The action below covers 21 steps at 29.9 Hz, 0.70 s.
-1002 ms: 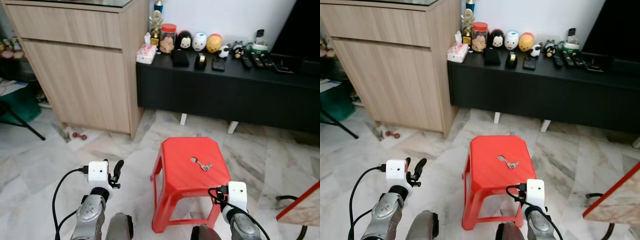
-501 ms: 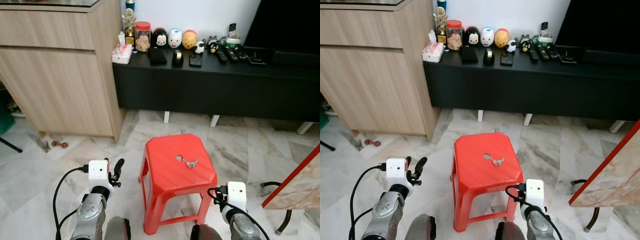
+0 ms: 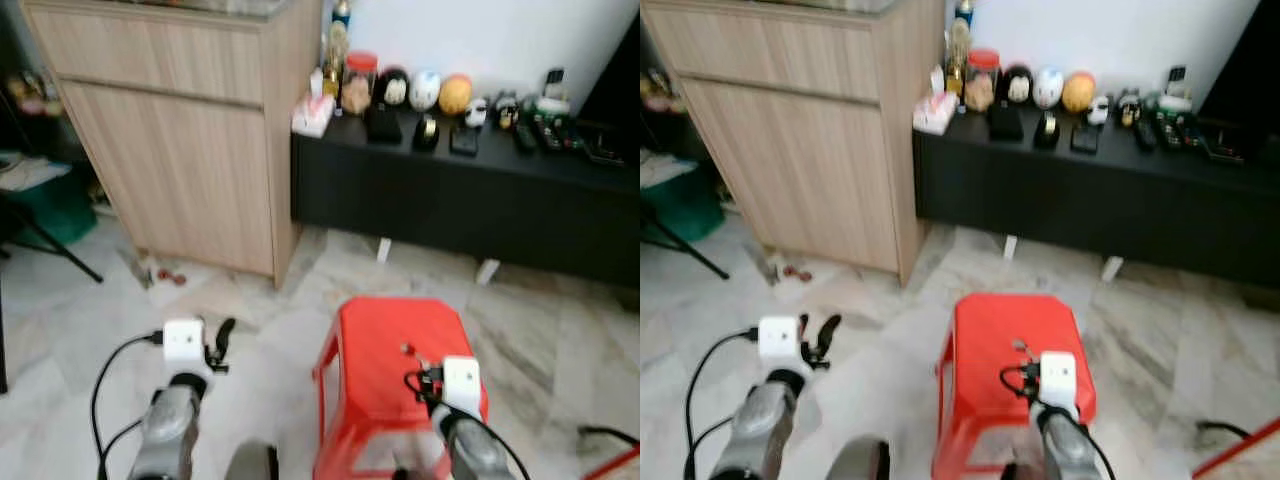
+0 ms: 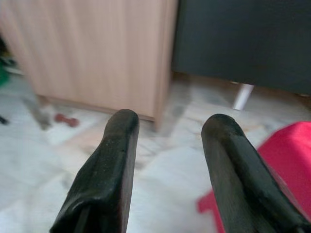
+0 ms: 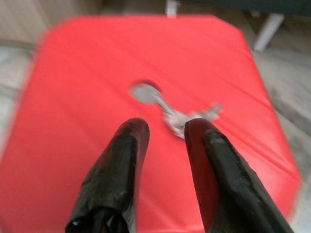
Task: Hang keys on a hook
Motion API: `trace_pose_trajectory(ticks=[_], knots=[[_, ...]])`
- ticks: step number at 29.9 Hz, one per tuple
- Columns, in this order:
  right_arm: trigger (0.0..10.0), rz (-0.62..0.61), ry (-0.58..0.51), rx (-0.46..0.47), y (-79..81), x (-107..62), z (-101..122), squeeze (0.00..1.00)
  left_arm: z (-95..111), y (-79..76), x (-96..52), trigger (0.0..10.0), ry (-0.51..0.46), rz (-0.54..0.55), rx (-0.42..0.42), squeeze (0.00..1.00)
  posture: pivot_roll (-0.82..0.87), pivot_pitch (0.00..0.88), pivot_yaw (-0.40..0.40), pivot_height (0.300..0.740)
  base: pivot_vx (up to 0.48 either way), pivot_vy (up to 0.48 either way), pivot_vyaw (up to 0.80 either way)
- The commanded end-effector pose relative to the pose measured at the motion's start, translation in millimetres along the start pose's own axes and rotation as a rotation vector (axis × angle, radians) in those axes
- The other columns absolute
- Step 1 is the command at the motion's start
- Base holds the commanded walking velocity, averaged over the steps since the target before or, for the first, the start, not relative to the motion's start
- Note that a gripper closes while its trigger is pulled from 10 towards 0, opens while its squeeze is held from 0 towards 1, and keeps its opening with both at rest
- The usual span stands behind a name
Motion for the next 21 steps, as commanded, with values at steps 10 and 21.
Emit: trace_pose_trajectory(ticks=[10,21], knots=[[10.0,-0.048,-0.003,0.032,-9.8,0.2,2.2,0.00,-4.5,-8.7,0.2,10.0,0.022,-0.040,-0.001,0.00,0.13,0.060,-0.081,0.610,0.201,0.000,0.00],[10.0,-0.007,0.010,0.009,-3.2,6.6,12.1,0.00,-0.7,-10.8,1.7,10.0,0.011,-0.062,0.008,0.00,0.13,0.069,-0.077,0.610,0.000,0.000,0.00]])
Point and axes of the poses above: a point about 5 cm out from each wrist's last joint towards the gripper, its own x axis pointing out of the wrist towards the gripper, its own z axis along the axis of the wrist's last joint, y = z × x, the point moved 6 cm from there along x, pointing out of the wrist towards the gripper, and after that the axes turned 11 degrees about x, right-handed, at the moved point
